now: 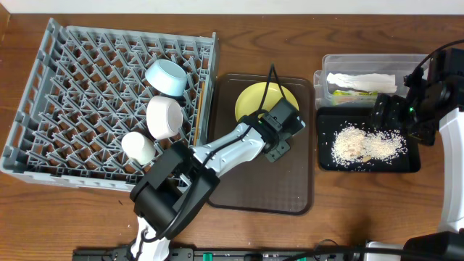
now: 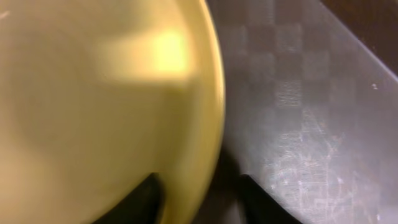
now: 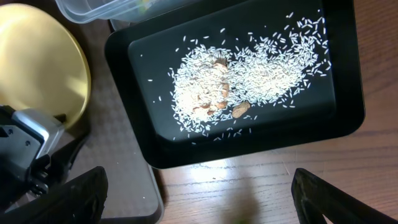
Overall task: Sort waste into correct bins and load items into the dishwasher
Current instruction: 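Grasp the rim of the yellow plate with the left gripper, then lift the yellow plate and stand it upright in the dish rack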
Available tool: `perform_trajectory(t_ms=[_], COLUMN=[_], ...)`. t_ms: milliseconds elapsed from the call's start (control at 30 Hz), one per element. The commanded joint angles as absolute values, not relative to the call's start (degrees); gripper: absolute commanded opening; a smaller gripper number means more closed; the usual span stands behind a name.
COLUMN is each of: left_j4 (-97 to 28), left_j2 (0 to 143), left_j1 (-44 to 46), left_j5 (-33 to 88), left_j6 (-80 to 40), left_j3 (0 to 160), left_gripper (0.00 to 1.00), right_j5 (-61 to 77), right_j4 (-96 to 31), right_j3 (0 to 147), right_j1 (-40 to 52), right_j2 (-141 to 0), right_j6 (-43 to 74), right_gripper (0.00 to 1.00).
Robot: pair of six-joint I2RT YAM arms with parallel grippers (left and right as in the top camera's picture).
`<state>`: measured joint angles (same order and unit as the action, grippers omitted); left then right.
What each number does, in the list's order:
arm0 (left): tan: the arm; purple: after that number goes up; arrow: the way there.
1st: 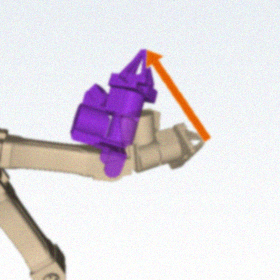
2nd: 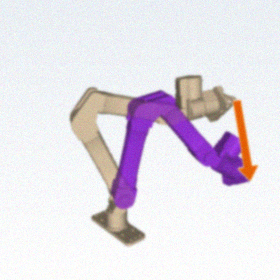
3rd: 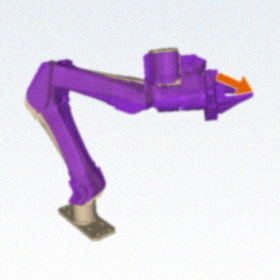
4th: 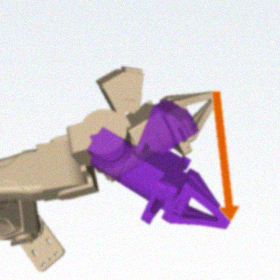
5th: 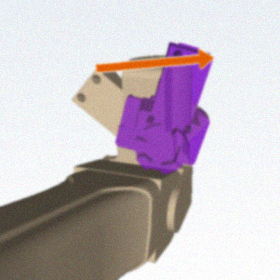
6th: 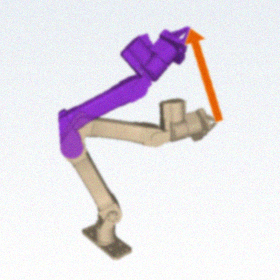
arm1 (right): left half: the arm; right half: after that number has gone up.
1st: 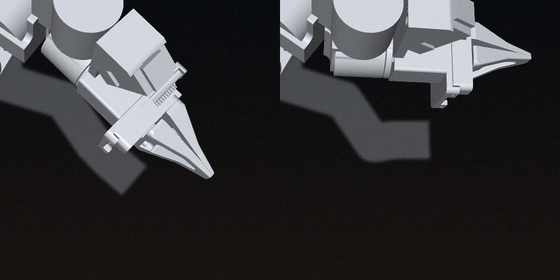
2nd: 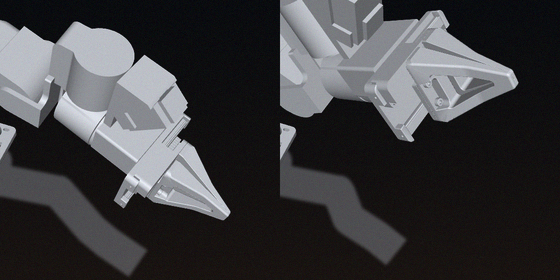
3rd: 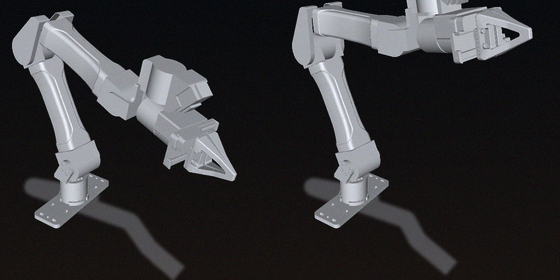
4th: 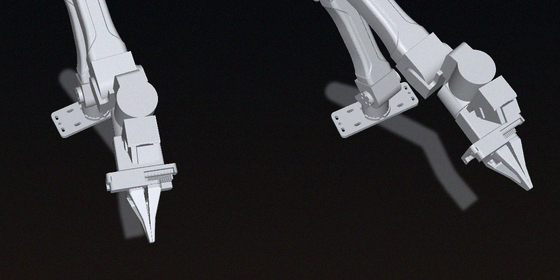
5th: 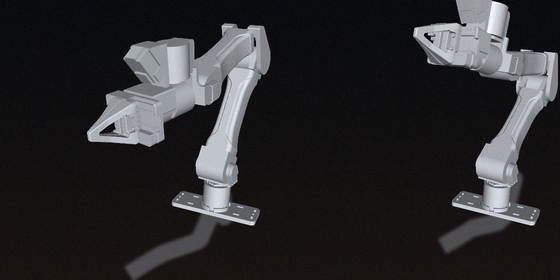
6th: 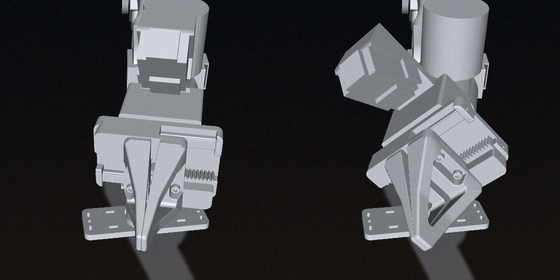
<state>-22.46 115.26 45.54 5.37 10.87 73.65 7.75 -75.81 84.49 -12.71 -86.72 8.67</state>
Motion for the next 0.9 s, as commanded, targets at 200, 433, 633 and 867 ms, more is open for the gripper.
perform_trajectory(t_ms=[200,433,633,867], left_j4=[-24.3,-24.4,-24.4,-24.1], left_j2=[115.6,114.1,108.2,94.5], left_j1=[49.0,49.1,48.8,44.5], left_j5=[5.5,4.4,1.9,1.9], left_j6=[9.2,9.1,9.1,7.5], left_j3=[73.0,73.0,73.1,73.1], left_gripper=[0.25,0.08,0.07,0.08], right_j5=[8.0,8.0,8.0,8.0], right_j4=[-75.9,-75.9,-75.9,-75.9], right_j3=[85.4,85.4,85.4,85.4], right_j1=[-13.1,-13.1,-13.1,-13.1], right_j2=[-85.7,-85.7,-85.7,-85.7], right_j6=[9.0,9.0,9.0,9.0], right_gripper=[0.92,0.92,0.92,0.92])
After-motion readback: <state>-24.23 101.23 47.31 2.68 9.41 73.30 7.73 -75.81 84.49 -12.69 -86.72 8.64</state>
